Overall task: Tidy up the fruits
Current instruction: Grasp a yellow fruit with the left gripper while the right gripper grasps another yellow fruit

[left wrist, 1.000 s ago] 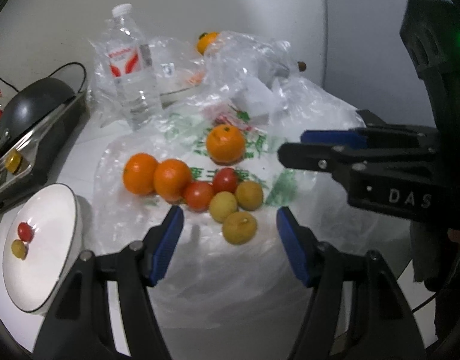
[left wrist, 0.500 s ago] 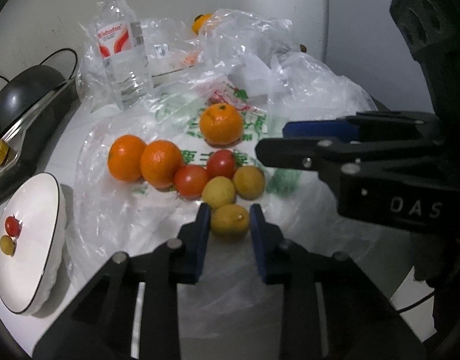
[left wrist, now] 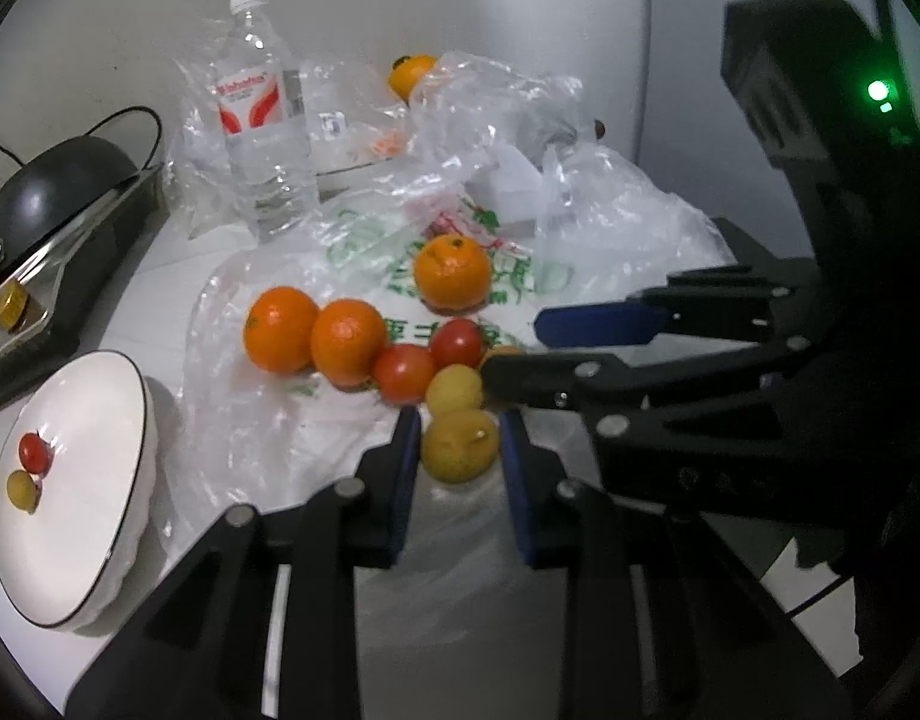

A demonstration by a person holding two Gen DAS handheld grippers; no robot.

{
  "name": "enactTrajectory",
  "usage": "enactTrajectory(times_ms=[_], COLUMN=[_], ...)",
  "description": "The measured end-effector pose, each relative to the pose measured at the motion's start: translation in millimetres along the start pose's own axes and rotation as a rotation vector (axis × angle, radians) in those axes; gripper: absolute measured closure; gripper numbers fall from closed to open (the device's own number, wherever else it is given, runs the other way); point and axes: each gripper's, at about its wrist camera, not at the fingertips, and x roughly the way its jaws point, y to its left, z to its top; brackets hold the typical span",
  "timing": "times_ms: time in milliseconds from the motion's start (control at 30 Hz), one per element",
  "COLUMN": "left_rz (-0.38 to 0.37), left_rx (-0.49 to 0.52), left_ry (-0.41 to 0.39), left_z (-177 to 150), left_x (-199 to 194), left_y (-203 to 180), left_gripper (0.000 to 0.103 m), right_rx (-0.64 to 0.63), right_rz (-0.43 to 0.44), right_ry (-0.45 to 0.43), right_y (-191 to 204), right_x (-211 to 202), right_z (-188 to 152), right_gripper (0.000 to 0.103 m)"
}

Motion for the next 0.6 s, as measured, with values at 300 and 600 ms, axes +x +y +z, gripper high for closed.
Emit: enactTrajectory(times_ms=[300,600], left_rz=[0.005,0.0], left_rx=[-0.001,-0.006], left_ry=[-0.025,-0.06], left_z=[-5.4,-7.3], left_x=[-8.0,-18.0], left_y=[5.3,10.6], left_gripper=[0.076,0.075], right_rx=[-0.018,-0.053], right_rz=[0.002,-0.031], right_ry=[0.039,0.033], right_y=[4.8,12.1], right_x=[10.5,10.6], right_z=[1.7,-0.3], right_gripper=[0.064,0.074])
